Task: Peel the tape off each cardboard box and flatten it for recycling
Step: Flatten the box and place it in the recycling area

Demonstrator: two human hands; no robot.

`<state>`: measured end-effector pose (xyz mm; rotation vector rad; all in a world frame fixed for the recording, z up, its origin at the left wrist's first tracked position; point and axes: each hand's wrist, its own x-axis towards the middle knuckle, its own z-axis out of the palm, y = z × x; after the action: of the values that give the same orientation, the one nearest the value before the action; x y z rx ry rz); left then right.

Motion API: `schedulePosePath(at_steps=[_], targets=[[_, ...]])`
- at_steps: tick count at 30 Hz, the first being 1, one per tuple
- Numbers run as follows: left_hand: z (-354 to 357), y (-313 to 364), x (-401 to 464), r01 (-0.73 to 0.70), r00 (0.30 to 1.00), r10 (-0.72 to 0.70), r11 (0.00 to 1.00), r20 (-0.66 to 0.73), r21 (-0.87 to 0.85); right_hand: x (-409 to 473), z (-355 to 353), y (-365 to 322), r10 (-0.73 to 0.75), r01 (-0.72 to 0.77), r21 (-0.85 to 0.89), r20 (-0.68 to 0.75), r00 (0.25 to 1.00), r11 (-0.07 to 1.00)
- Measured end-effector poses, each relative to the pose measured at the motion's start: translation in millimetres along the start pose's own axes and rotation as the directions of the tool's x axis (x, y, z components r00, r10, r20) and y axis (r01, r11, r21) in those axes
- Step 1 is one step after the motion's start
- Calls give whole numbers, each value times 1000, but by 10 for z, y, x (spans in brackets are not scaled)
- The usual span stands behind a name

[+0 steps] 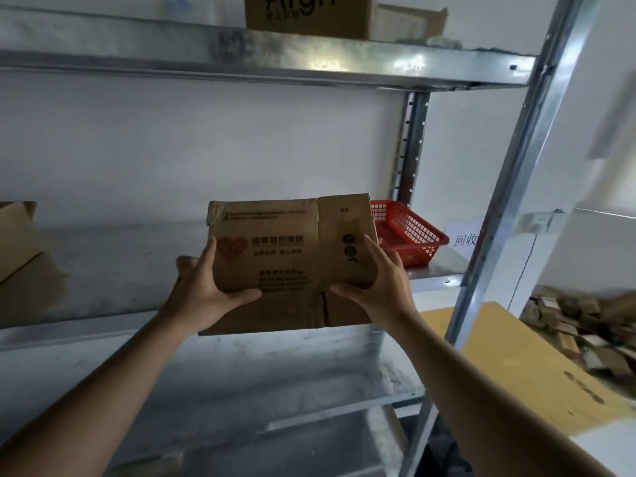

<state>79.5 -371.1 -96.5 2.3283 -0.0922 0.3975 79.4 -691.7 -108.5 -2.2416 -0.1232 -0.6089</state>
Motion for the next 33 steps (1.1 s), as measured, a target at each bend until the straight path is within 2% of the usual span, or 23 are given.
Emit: schedulePosePath(at_steps=[5,14,18,24,33], targets=[[328,454,-437,-78,996,75,995,-42,-62,-358,-517,329,-11,10,-20,-49,999,1000],[1262,1251,-1324,-149,986,145,987,-87,-52,-1161,-1600,1066,21,-21,7,-94,995,1000],[1781,1645,-1558,-221,975,219,973,-33,-72,-1503,-2091,1516,81,-84,-13,-120,989,996],[2620,2203,-1734,-224,971,231,969,60,-100,-1872,-2784,2205,192,-202,-50,-158,969,978],[4070,2969,-1578,-286,923,298,954,244,-88,-1972,-3428,3385,445,-468,-121,-176,878,875]])
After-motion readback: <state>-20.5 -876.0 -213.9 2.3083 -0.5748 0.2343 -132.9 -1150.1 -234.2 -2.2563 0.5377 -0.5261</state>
